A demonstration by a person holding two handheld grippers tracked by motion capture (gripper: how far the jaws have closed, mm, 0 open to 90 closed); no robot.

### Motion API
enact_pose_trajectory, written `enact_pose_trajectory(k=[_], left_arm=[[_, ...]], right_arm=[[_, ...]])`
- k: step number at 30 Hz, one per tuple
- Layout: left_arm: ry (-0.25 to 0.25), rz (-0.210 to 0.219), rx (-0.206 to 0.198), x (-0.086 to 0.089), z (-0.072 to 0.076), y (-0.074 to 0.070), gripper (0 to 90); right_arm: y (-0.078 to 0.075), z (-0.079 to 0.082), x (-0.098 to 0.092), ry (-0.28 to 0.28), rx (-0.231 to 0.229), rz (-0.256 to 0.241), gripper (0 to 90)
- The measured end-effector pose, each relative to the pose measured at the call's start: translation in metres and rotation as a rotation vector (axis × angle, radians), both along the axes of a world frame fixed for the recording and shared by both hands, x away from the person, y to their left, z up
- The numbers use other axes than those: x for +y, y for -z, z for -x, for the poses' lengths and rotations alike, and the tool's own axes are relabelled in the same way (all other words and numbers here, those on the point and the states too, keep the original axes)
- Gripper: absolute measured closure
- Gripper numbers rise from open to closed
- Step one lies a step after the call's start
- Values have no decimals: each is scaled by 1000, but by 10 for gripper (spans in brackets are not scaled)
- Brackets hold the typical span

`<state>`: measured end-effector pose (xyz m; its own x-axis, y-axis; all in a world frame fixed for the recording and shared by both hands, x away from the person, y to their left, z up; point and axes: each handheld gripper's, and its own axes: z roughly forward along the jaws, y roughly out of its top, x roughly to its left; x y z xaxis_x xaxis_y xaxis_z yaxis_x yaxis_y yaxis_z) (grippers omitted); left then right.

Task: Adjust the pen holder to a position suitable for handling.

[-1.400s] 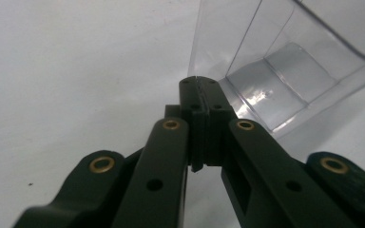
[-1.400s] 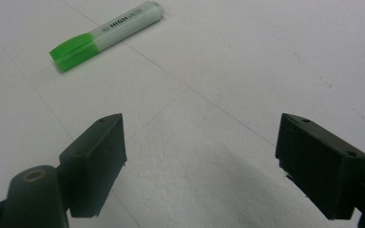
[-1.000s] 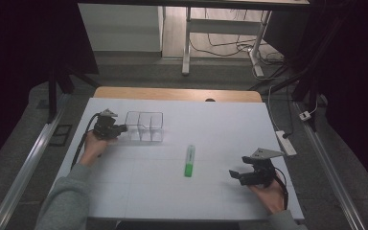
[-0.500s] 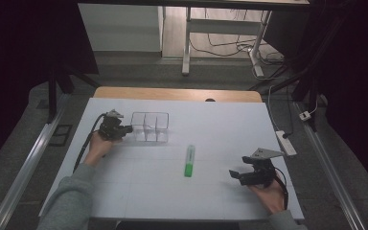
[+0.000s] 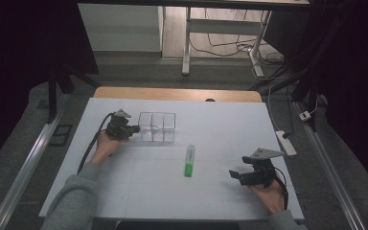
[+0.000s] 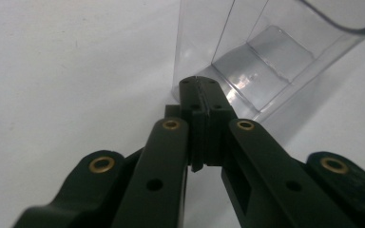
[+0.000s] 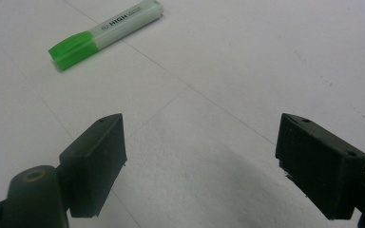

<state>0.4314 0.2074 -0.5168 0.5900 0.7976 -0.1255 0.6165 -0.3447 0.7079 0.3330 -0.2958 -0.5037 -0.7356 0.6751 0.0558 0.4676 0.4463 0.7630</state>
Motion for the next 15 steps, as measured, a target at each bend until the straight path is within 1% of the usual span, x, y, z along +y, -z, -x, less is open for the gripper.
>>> enact_pose_trajectory(k=[3,15], left_arm=[[9,-2,6,-5,0,1,890],[49,-5,2,-24,-3,-1,890]], right_arm=[[0,0,0,-1,1,-3,165],[0,0,0,-1,3,-2,165]])
